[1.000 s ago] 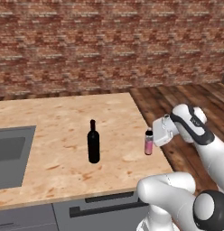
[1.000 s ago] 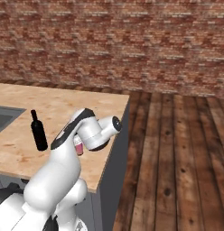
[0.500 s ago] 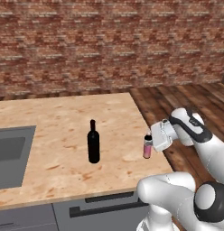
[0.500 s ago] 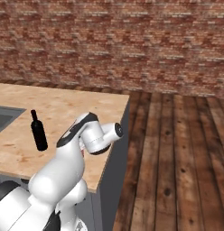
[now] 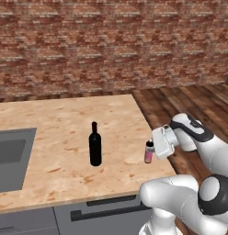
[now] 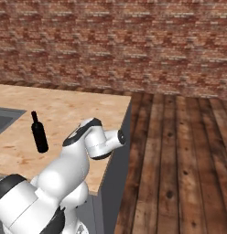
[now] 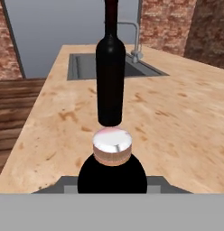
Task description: Move the drinks to the dining counter.
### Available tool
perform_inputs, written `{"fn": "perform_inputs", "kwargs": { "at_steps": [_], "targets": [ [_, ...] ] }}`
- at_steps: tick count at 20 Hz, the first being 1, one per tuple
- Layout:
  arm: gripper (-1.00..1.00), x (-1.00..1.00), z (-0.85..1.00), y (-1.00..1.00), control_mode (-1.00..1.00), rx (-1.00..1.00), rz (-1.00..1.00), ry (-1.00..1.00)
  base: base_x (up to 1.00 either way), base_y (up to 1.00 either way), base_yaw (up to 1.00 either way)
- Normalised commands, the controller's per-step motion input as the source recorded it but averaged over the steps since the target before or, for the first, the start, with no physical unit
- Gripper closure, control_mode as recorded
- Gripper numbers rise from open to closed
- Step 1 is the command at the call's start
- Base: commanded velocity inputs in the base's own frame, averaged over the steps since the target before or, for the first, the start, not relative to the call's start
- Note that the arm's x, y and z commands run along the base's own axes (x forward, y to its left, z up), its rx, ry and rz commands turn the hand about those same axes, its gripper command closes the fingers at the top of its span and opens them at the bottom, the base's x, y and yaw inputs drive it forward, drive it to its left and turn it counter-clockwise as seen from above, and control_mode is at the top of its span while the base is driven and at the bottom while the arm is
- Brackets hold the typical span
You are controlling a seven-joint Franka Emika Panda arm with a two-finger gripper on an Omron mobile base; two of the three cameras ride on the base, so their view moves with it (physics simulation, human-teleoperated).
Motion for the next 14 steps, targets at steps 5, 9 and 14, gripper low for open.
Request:
{"fn": "perform_inputs", "kwargs": {
  "at_steps": [5,9,14],
  "targets": [
    [1.00,0.05,-0.13,0.00,-1.00,0.00,0.03,0.00,0.00,0.00,0.00],
    [1.00,0.07,-0.14,0.00,-1.00,0.00,0.04,0.00,0.00,0.00,0.00],
    [1.00,0.11,-0.11,0.00,-1.00,0.00,0.03,0.00,0.00,0.00,0.00]
  ]
}}
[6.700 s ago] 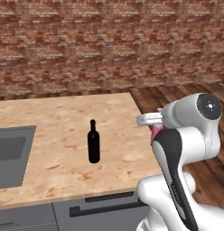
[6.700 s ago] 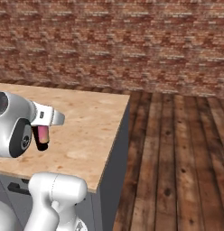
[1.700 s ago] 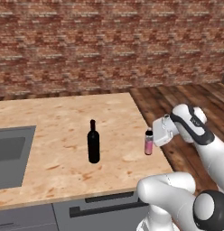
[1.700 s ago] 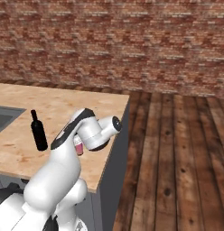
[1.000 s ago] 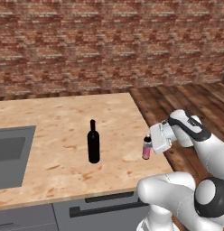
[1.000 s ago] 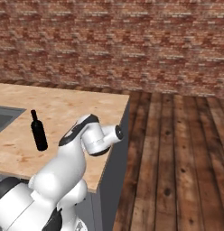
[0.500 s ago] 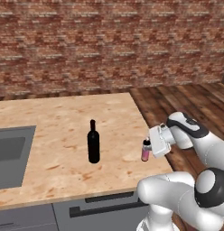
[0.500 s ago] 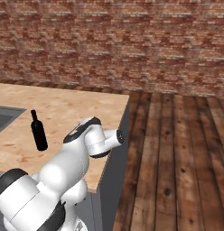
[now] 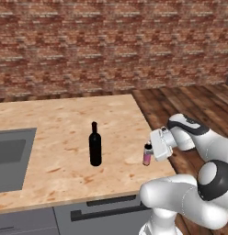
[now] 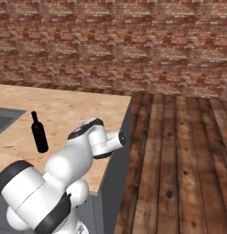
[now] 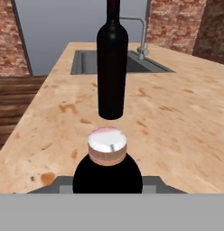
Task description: Move the drinks to the dining counter.
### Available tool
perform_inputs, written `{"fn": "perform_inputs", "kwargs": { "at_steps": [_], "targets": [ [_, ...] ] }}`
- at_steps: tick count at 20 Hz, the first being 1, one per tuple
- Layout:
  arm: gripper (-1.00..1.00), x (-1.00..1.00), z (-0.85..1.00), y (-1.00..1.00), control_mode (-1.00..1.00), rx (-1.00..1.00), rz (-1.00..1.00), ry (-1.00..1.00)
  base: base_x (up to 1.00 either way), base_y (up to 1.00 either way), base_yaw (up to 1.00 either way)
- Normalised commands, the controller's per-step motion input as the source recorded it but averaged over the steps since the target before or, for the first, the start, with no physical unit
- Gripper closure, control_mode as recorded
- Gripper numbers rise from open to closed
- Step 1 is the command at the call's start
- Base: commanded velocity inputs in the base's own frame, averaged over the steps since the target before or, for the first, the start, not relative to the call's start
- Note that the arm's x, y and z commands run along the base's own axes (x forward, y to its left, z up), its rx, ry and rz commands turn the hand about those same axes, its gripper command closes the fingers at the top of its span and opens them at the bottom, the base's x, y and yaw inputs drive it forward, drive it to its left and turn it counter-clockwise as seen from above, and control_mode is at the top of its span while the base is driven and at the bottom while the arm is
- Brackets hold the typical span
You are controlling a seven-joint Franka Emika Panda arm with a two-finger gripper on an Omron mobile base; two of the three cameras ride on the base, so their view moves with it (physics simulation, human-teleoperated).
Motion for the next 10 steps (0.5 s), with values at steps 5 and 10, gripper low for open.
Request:
{"fn": "perform_inputs", "kwargs": {
  "at_steps": [5,10],
  "targets": [
    [1.00,0.15,-0.12,0.00,-1.00,0.00,0.03,0.00,0.00,0.00,0.00],
    [1.00,0.11,-0.17,0.00,-1.00,0.00,0.03,0.00,0.00,0.00,0.00]
  ]
}}
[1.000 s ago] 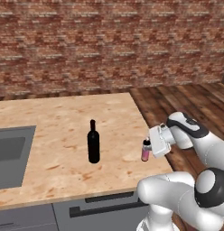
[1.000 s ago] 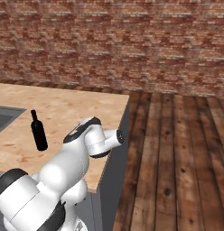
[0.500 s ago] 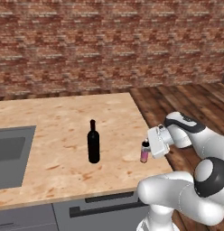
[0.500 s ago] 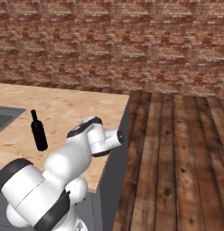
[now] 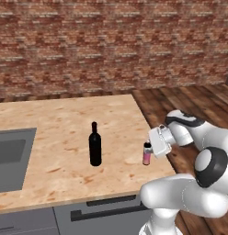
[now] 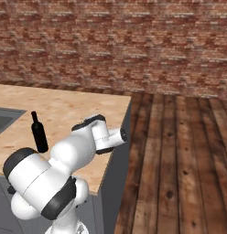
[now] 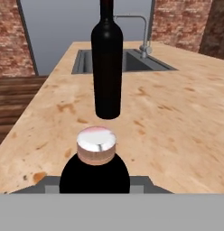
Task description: Move the drinks to the dining counter.
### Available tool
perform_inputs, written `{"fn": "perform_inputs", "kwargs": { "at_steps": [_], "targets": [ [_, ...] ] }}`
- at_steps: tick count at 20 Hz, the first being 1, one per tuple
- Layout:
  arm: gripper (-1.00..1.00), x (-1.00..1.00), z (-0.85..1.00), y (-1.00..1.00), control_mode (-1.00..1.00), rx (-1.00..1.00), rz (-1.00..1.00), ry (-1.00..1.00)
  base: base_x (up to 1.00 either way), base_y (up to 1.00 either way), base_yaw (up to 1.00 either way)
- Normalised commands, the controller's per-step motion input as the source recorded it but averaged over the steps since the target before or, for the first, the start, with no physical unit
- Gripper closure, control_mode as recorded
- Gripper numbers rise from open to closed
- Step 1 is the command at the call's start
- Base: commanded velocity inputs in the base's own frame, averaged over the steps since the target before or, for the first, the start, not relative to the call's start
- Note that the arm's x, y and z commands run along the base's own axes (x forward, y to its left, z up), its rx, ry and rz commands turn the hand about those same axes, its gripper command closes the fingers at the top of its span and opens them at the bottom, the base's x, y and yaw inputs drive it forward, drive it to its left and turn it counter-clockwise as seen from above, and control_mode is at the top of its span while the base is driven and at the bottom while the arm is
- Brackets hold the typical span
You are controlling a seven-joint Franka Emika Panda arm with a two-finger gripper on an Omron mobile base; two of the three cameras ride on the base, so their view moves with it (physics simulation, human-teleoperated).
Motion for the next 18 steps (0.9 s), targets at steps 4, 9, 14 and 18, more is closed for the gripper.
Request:
{"fn": "perform_inputs", "kwargs": {
  "at_steps": [4,9,14,18],
  "targets": [
    [1.00,0.01,-0.24,0.00,-1.00,0.00,0.02,0.00,0.00,0.00,0.00],
    [-1.00,0.00,-0.29,0.00,-1.00,0.00,0.01,0.00,0.00,0.00,0.00],
    [-1.00,0.00,-0.09,0.00,-1.00,0.00,0.01,0.00,0.00,0.00,0.00],
    [-1.00,0.00,-0.01,0.00,-1.00,0.00,0.01,0.00,0.00,0.00,0.00]
  ]
}}
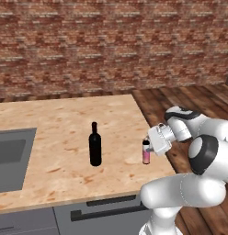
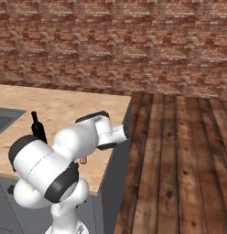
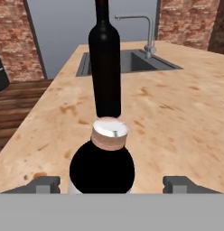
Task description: Move the drinks to the dining counter.
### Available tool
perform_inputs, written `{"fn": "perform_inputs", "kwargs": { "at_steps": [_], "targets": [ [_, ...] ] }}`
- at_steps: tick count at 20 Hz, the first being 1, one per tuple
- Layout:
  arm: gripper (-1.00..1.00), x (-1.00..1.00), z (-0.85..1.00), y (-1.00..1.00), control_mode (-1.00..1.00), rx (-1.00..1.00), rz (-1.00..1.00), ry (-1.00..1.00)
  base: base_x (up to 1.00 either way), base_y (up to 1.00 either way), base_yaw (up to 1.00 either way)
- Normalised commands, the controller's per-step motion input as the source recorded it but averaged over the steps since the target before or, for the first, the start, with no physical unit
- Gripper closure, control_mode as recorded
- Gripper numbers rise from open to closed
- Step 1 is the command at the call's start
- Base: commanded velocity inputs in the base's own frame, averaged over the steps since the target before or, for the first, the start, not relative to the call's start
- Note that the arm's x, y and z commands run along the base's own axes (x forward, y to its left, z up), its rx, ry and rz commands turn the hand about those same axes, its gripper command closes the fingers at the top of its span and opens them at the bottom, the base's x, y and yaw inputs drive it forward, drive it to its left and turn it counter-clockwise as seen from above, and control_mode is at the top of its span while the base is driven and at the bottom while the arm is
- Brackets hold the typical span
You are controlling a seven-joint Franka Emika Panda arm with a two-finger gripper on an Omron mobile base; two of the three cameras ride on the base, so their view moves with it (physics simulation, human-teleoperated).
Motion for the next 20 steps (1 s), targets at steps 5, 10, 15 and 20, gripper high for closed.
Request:
{"fn": "perform_inputs", "kwargs": {
  "at_steps": [5,10,15,20],
  "targets": [
    [-1.00,0.00,0.00,0.00,-1.00,0.00,0.00,-0.01,0.00,0.00,0.00],
    [-1.00,0.00,0.00,-0.02,-1.00,0.00,0.00,-0.05,0.00,0.00,0.00],
    [-1.00,-0.02,0.01,-0.20,-1.00,0.01,0.00,-0.06,0.00,0.00,0.00],
    [-1.00,-0.09,0.15,-0.33,-1.00,0.04,0.00,-0.05,0.00,0.00,0.00]
  ]
}}
